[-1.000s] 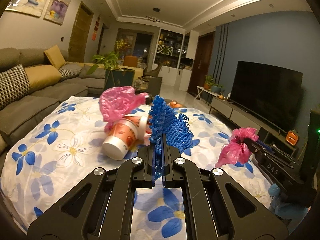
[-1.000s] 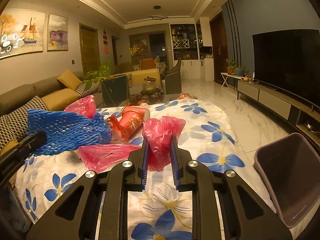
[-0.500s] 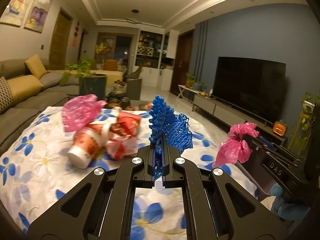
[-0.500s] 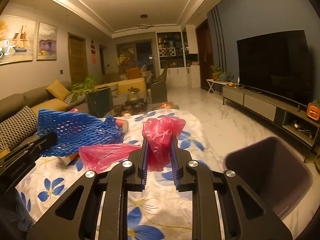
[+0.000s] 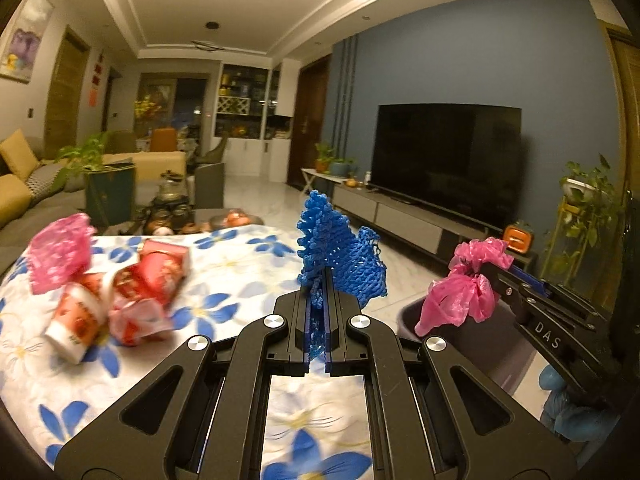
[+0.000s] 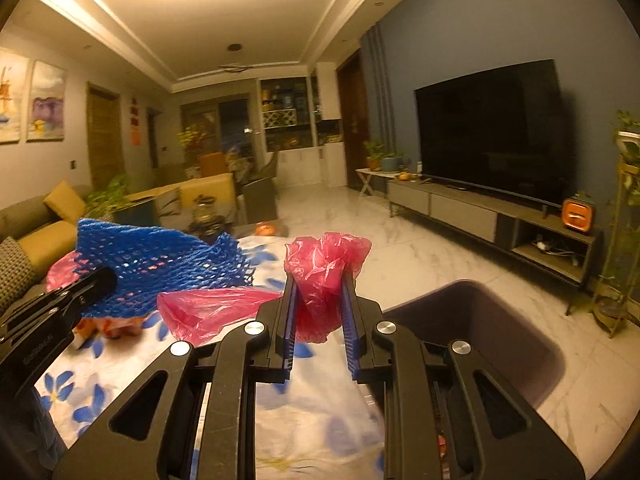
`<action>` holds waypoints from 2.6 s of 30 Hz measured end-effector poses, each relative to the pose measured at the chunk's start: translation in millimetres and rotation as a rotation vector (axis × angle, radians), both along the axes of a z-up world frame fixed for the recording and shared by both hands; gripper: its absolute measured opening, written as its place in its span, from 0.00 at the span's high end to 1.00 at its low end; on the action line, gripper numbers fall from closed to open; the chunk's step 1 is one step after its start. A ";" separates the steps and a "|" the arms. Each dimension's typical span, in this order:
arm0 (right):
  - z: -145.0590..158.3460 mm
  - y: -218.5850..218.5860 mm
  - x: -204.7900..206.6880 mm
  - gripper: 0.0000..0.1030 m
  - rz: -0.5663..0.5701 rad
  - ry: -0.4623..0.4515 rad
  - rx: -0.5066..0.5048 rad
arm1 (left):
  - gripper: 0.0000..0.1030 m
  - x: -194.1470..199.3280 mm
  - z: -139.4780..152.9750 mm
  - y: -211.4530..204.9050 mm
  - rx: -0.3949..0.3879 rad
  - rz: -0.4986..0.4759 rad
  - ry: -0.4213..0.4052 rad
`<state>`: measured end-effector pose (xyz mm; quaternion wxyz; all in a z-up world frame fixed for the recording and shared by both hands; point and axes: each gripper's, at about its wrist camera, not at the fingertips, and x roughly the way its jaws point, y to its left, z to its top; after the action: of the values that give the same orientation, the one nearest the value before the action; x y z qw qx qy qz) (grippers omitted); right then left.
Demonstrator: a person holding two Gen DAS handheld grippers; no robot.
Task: Collect trash
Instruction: 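Carry the blue mesh and pink bag over the grey bin and open both tools, then move both open tools back over the trash pile on the table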
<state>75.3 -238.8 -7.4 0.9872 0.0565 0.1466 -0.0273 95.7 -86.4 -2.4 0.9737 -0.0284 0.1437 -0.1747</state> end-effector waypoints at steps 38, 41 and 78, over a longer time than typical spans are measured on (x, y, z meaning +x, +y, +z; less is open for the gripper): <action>-11.6 -101.5 8.0 0.77 -0.266 -0.005 0.038 | 0.96 45.5 -31.3 -151.7 0.042 -0.218 0.044; -11.5 -101.8 9.0 0.76 -0.266 -0.005 0.038 | 0.96 49.4 -32.0 -151.9 0.038 -0.227 0.049; -9.8 -86.1 -2.2 0.17 -0.258 -0.039 0.018 | 0.07 46.1 -29.9 -99.6 -0.026 -0.067 0.061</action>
<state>73.1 -324.8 -17.2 0.9776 0.0844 0.1193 -0.1514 141.8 -186.0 -32.4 0.9619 -0.0416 0.1721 -0.2081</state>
